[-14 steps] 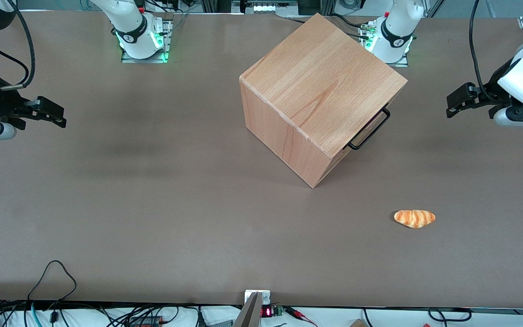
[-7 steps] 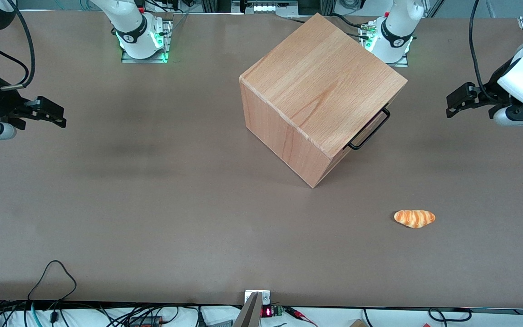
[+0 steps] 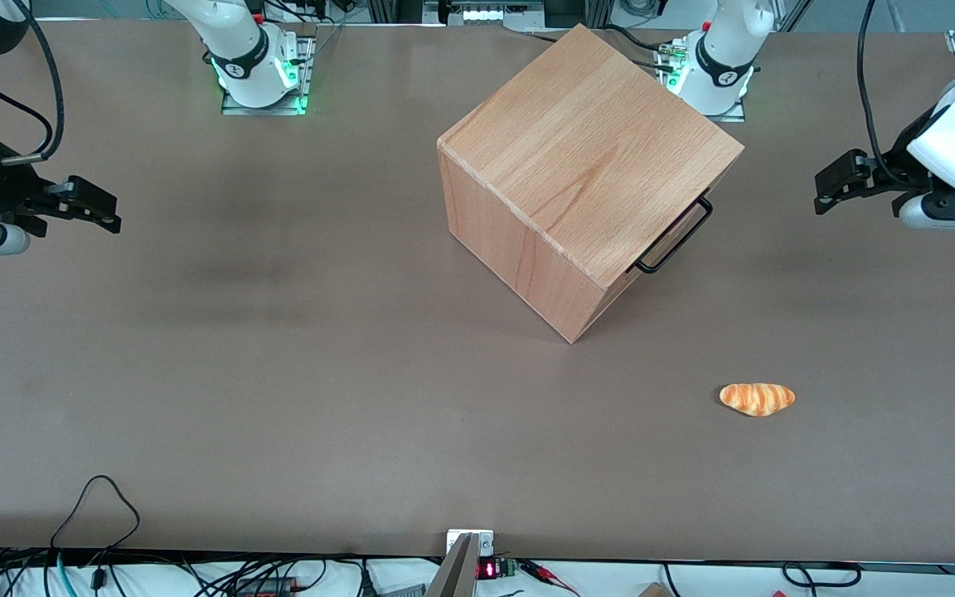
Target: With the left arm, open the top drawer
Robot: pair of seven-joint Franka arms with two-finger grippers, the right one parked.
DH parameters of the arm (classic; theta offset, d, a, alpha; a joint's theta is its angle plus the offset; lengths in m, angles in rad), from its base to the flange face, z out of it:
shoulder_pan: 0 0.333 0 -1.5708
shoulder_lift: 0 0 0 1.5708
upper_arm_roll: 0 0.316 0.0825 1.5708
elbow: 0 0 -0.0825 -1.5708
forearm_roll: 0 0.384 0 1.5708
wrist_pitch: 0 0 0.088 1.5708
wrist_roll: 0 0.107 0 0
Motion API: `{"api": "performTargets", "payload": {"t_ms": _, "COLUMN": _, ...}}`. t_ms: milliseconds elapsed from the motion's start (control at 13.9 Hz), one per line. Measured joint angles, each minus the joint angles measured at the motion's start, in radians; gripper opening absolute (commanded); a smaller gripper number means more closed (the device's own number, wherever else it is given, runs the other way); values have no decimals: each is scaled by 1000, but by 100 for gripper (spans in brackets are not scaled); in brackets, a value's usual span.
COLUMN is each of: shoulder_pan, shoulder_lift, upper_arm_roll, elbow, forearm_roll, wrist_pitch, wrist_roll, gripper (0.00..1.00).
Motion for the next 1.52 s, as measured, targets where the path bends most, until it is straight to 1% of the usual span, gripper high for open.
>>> {"api": "performTargets", "payload": {"t_ms": 216, "shoulder_pan": 2, "shoulder_lift": 2, "upper_arm_roll": 0, "elbow": -43, "forearm_roll": -2, "wrist_pitch": -1, "wrist_roll": 32, "gripper": 100}}
{"api": "performTargets", "payload": {"t_ms": 433, "shoulder_pan": 3, "shoulder_lift": 9, "upper_arm_roll": 0, "elbow": -126, "forearm_roll": -39, "wrist_pitch": 49, "wrist_roll": 91, "gripper": 100}}
{"api": "performTargets", "payload": {"t_ms": 649, "shoulder_pan": 3, "shoulder_lift": 16, "upper_arm_roll": -2, "elbow": -211, "forearm_roll": -84, "wrist_pitch": 128, "wrist_roll": 225, "gripper": 100}}
{"api": "performTargets", "payload": {"t_ms": 866, "shoulder_pan": 3, "shoulder_lift": 18, "upper_arm_roll": -12, "elbow": -290, "forearm_roll": -114, "wrist_pitch": 169, "wrist_roll": 374, "gripper": 100}}
{"api": "performTargets", "payload": {"t_ms": 1010, "shoulder_pan": 3, "shoulder_lift": 21, "upper_arm_roll": -21, "elbow": -338, "forearm_roll": -165, "wrist_pitch": 215, "wrist_roll": 457, "gripper": 100}}
{"api": "performTargets", "payload": {"t_ms": 1082, "shoulder_pan": 2, "shoulder_lift": 23, "upper_arm_roll": -25, "elbow": -359, "forearm_roll": -178, "wrist_pitch": 241, "wrist_roll": 497, "gripper": 100}}
{"api": "performTargets", "payload": {"t_ms": 1227, "shoulder_pan": 2, "shoulder_lift": 29, "upper_arm_roll": -43, "elbow": -390, "forearm_roll": -185, "wrist_pitch": 274, "wrist_roll": 543, "gripper": 100}}
{"api": "performTargets", "payload": {"t_ms": 1515, "shoulder_pan": 0, "shoulder_lift": 47, "upper_arm_roll": -76, "elbow": -405, "forearm_roll": -187, "wrist_pitch": 310, "wrist_roll": 575, "gripper": 100}}
